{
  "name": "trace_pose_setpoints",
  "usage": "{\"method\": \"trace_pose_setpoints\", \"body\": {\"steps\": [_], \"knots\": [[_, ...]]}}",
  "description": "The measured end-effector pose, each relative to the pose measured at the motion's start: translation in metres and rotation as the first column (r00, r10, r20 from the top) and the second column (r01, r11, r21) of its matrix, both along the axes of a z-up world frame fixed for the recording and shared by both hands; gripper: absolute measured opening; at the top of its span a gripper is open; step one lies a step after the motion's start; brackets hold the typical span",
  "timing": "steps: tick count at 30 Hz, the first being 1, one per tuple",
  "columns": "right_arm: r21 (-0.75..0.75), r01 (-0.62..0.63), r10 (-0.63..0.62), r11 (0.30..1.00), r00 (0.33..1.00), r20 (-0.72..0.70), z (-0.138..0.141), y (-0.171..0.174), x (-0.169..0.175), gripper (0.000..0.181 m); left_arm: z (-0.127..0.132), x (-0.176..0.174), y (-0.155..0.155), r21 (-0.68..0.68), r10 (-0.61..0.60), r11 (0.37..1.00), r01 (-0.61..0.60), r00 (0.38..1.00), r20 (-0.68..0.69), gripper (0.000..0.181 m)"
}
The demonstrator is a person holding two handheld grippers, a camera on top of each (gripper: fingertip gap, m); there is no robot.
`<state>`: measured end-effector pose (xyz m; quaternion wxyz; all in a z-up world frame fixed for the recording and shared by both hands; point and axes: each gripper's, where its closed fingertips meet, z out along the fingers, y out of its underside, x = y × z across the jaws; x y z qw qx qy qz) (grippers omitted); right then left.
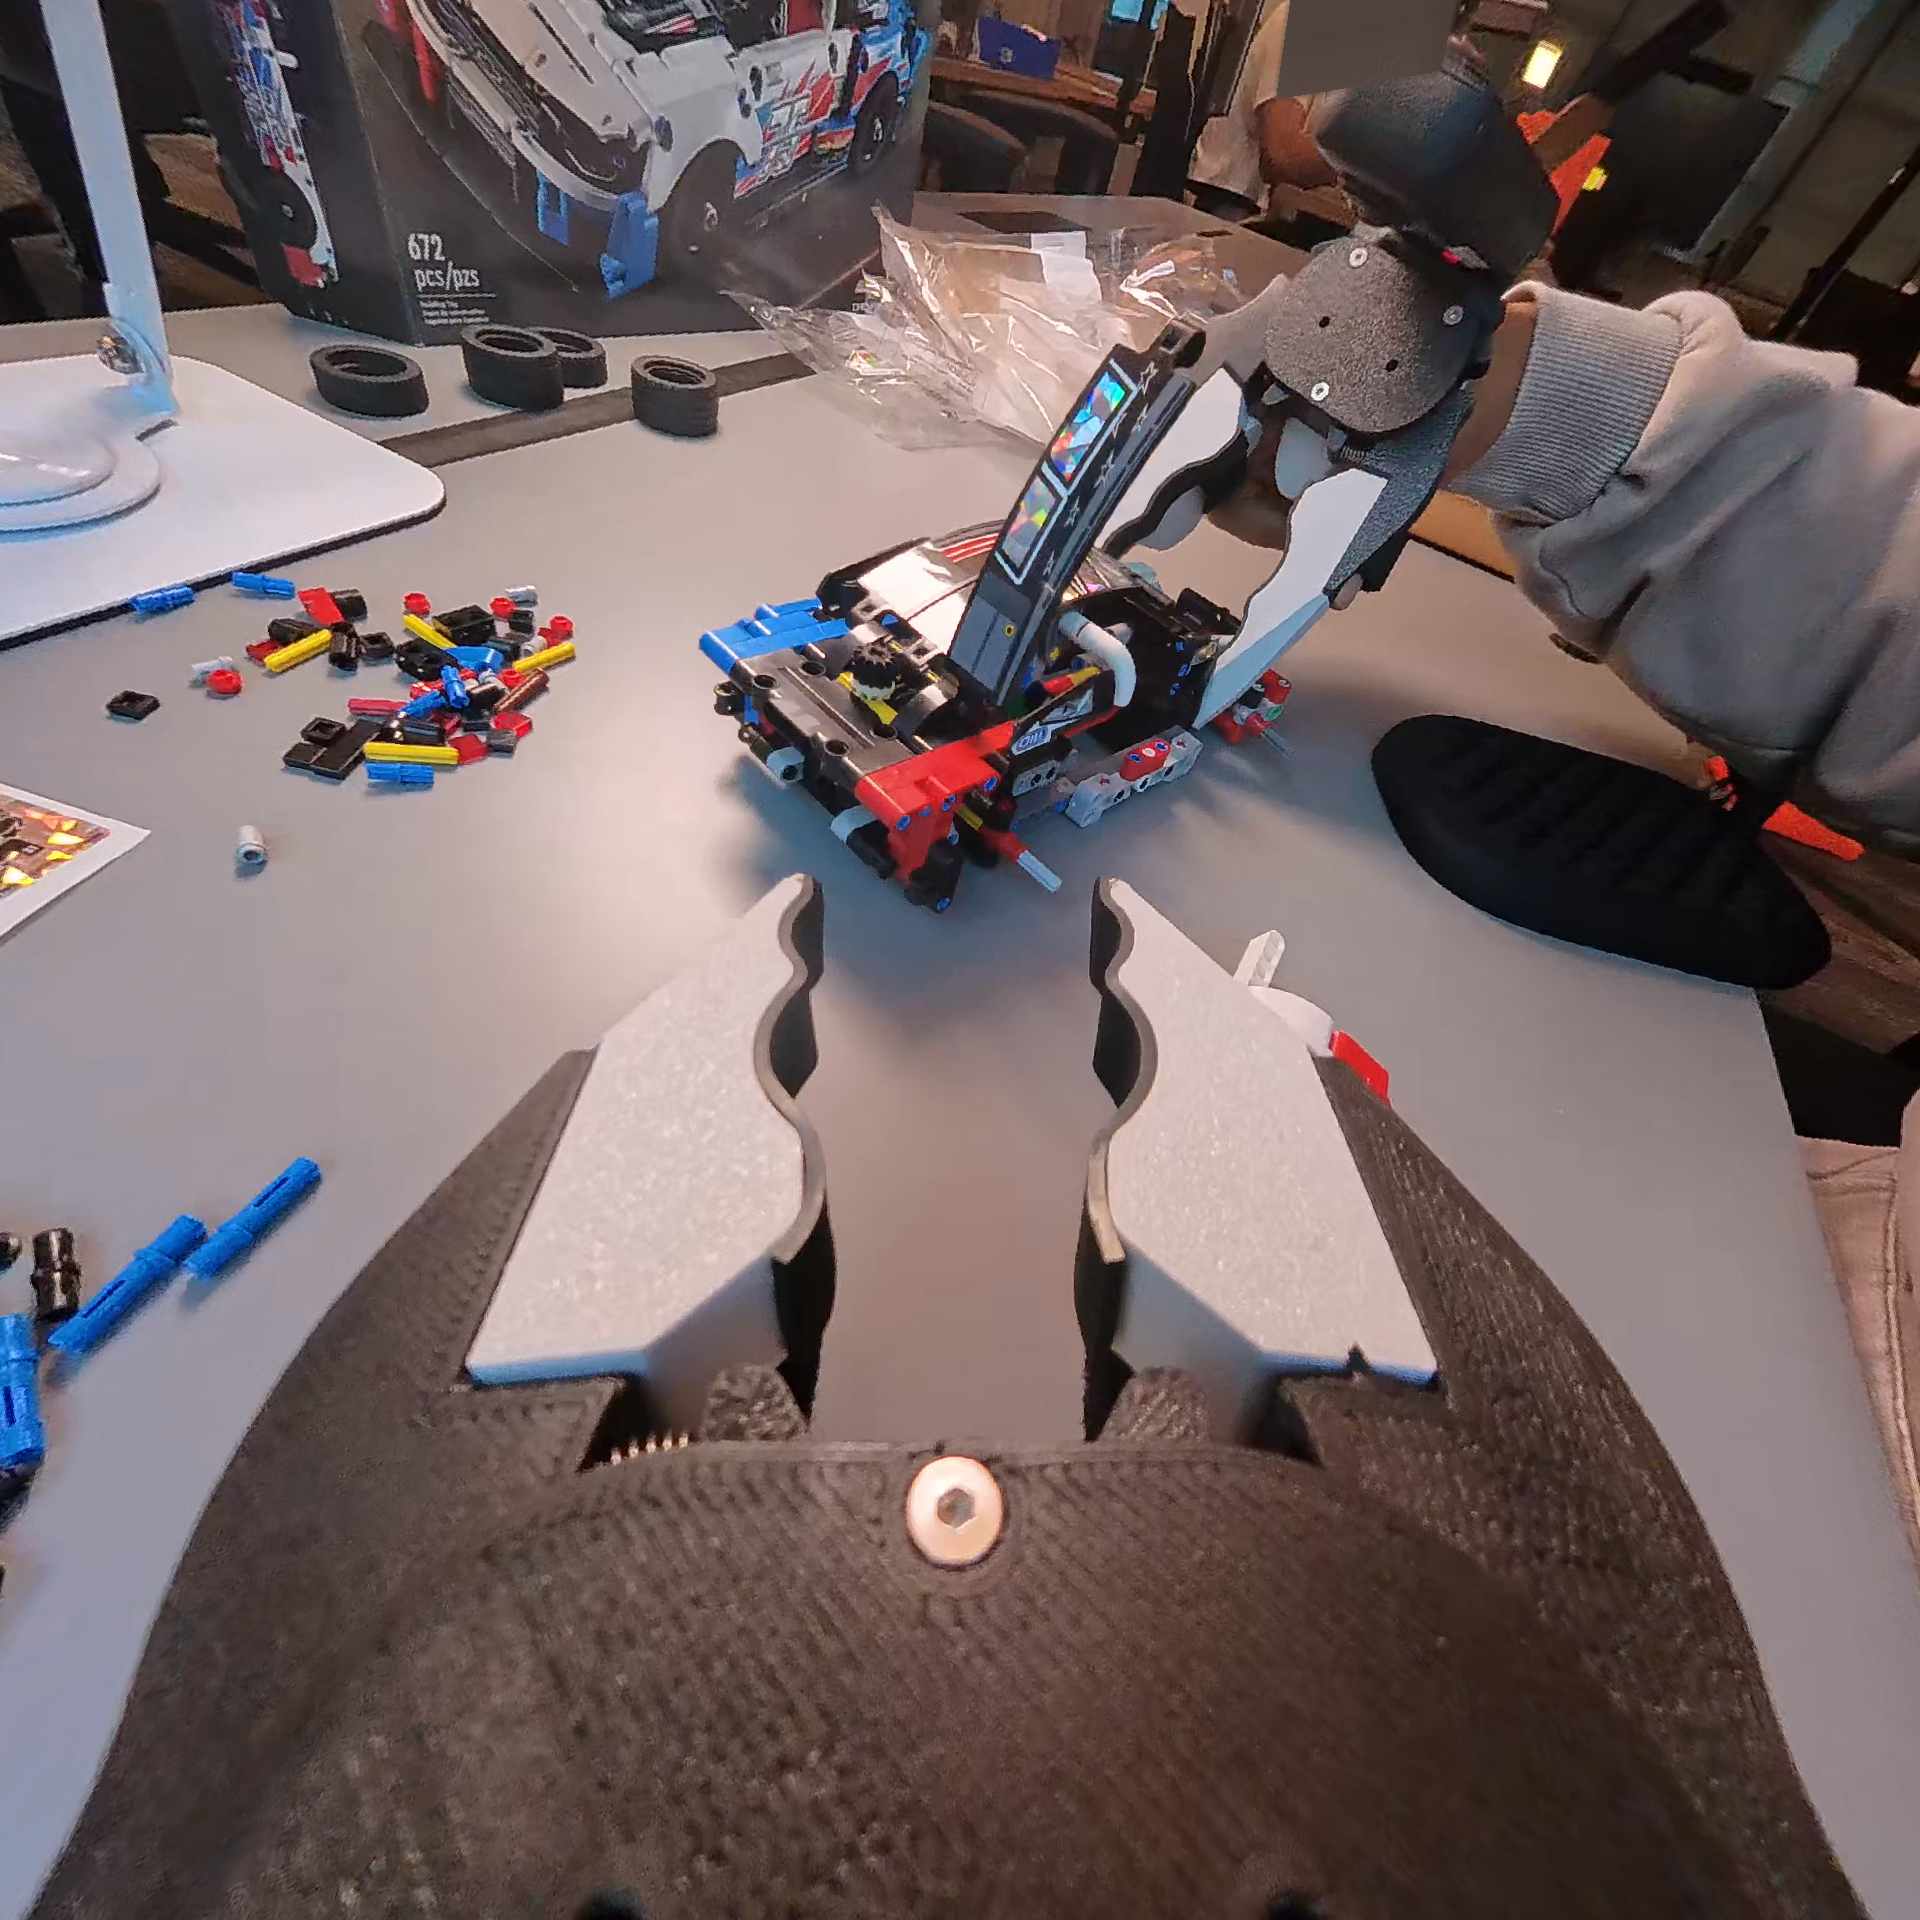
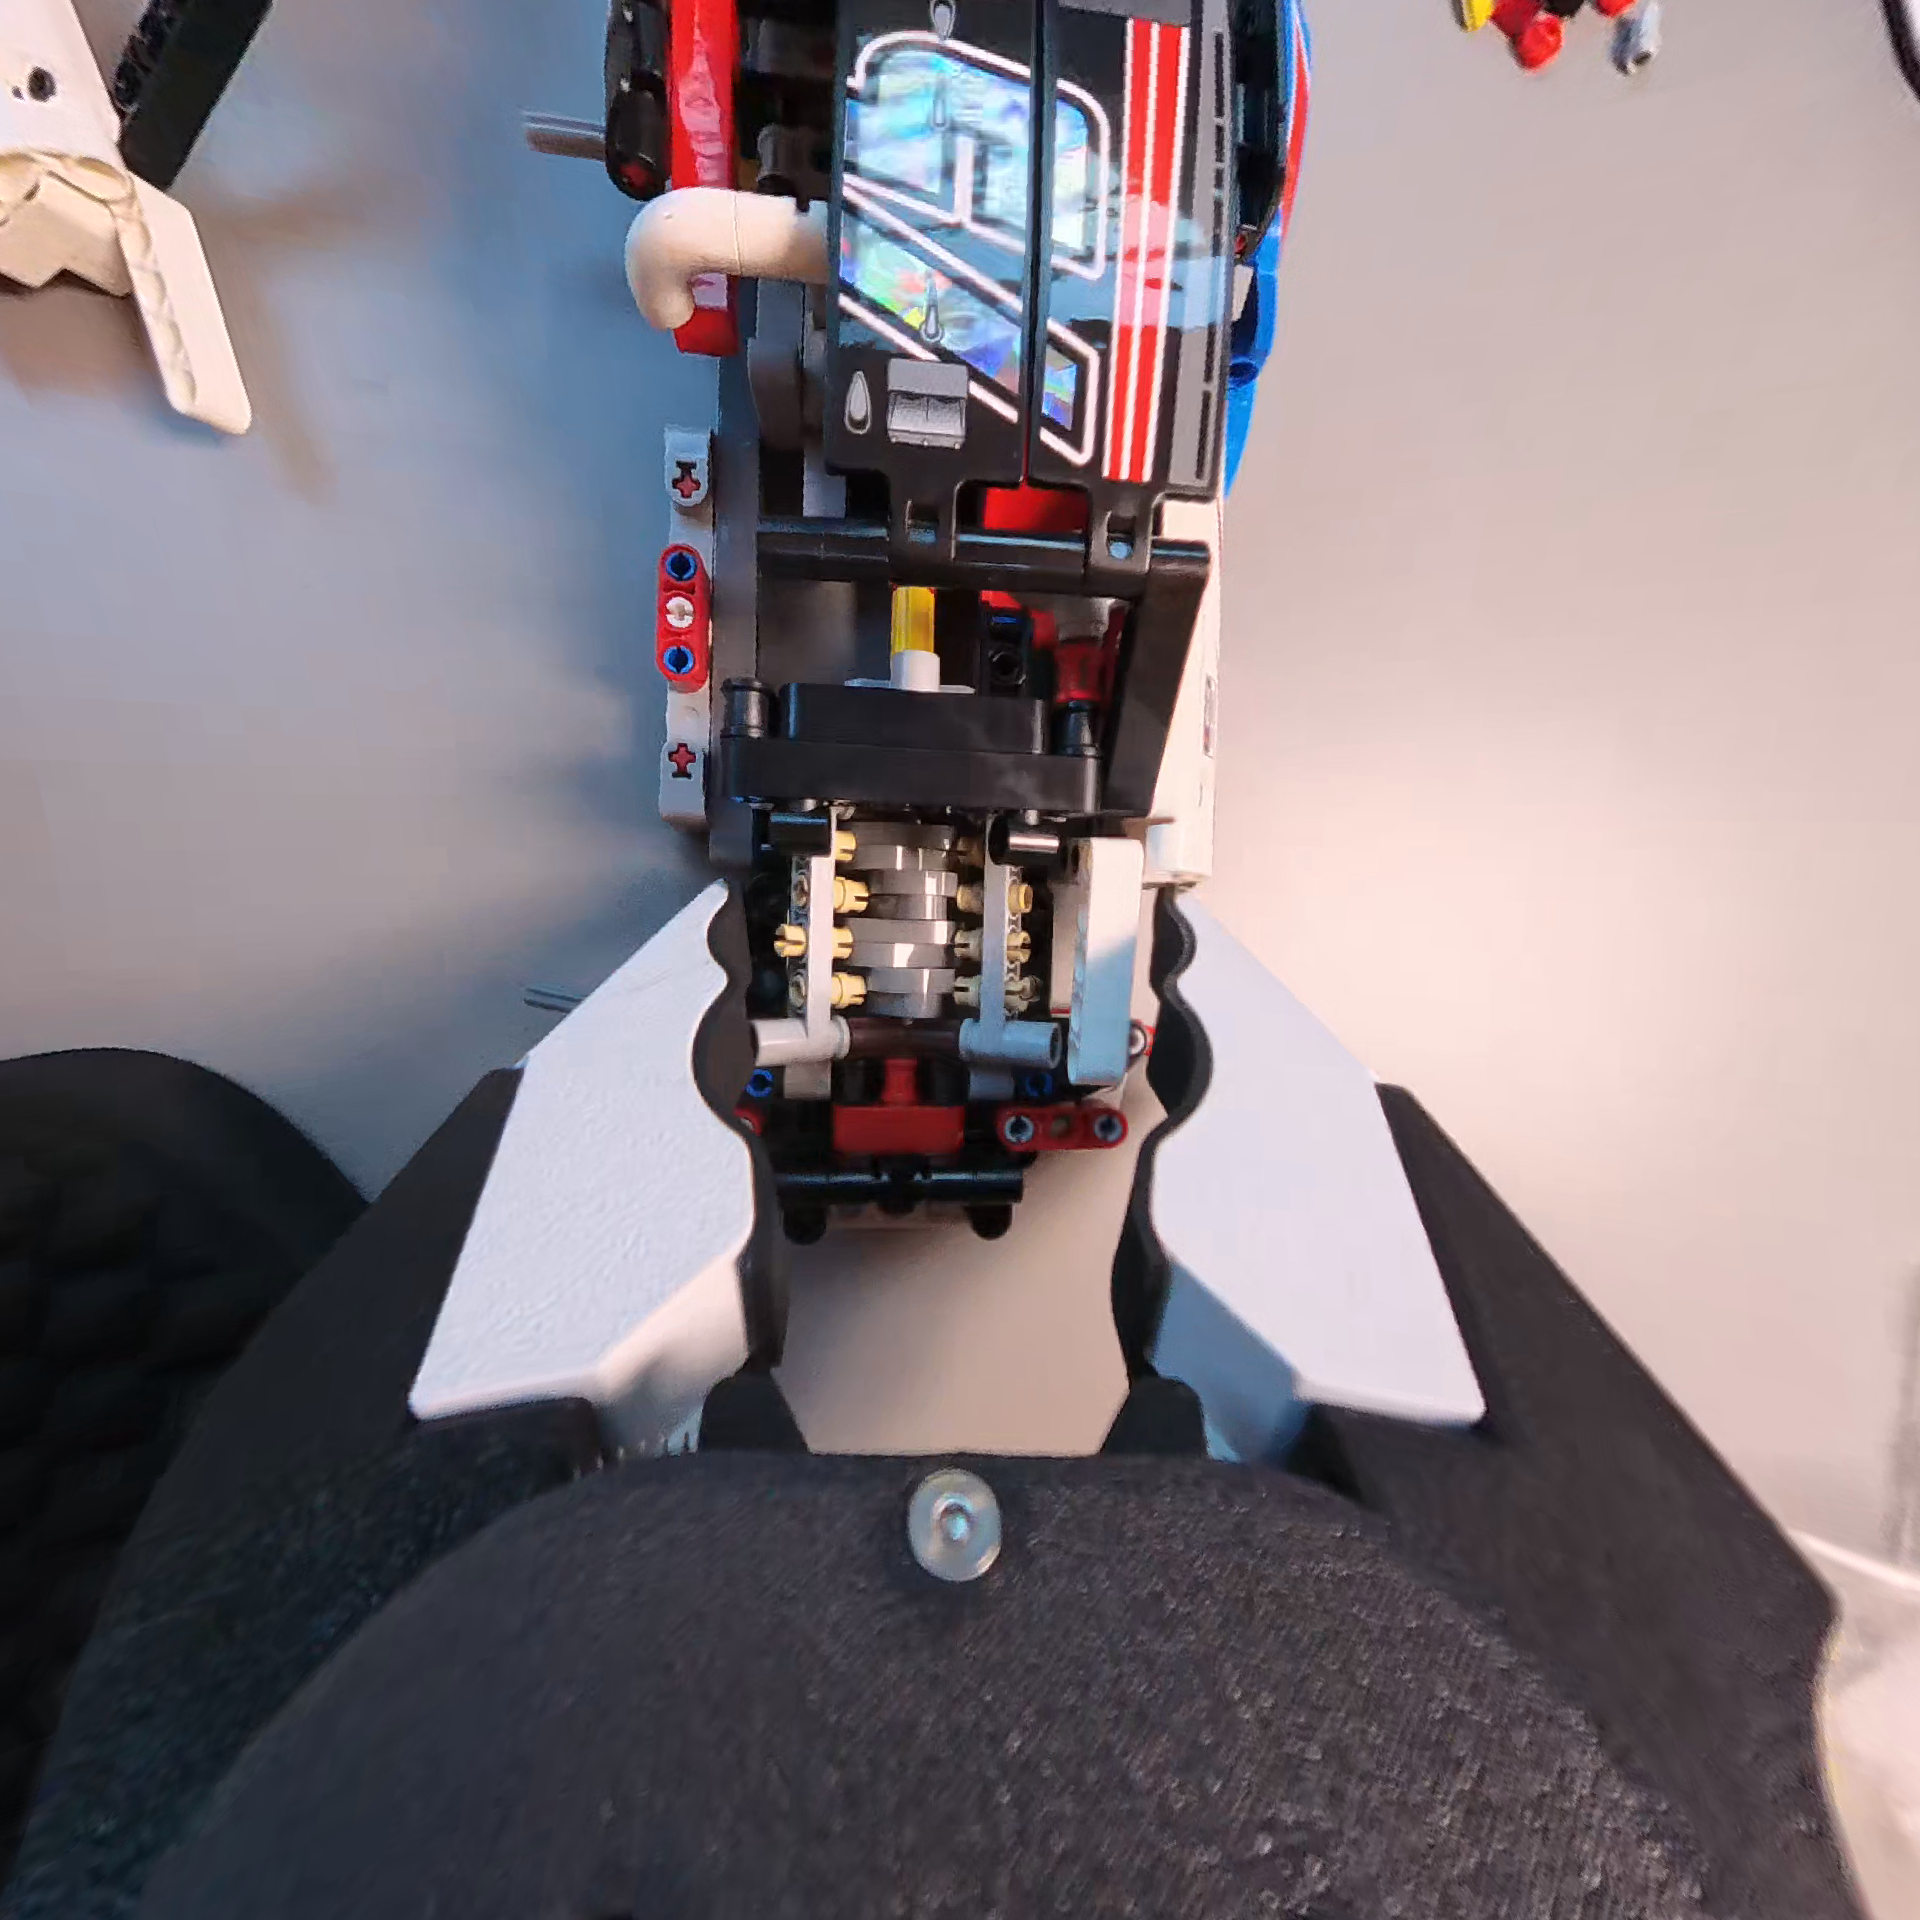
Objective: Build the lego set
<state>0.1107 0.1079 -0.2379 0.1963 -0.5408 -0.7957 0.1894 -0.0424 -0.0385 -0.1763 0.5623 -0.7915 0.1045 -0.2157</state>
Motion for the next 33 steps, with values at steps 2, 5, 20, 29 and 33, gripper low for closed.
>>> {"method": "trace_pose_setpoints", "body": {"steps": [2,5,20,29,33], "knots": [[0.001,-0.048,0.048,0.999,0.999,0.018,0.0,0.0,-0.008,0.074,-0.003,-0.002,0.001,-0.01,0.001,1.0,-0.001,1.0,0.013,0.05],[0.013,-0.116,0.115,0.993,0.992,0.047,-0.001,0.0,-0.022,0.073,-0.007,-0.003,0.002,-0.022,0.0,1.0,0.0,1.0,0.009,0.05],[-0.067,-0.137,0.108,0.988,0.938,-0.33,0.086,0.006,-0.104,0.066,0.038,-0.039,0.0,0.221,0.175,0.963,-0.155,0.982,-0.074,0.048],[-0.051,0.257,-0.203,0.965,0.609,-0.767,0.207,0.131,-0.189,0.026,0.098,-0.112,0.076,0.3,0.375,0.91,-0.287,0.879,-0.294,0.032],[0.251,0.296,-0.042,0.922,0.718,-0.695,0.194,0.126,-0.258,0.029,0.122,-0.167,0.154,0.252,0.409,0.912,-0.324,0.766,-0.496,0.028]]}}
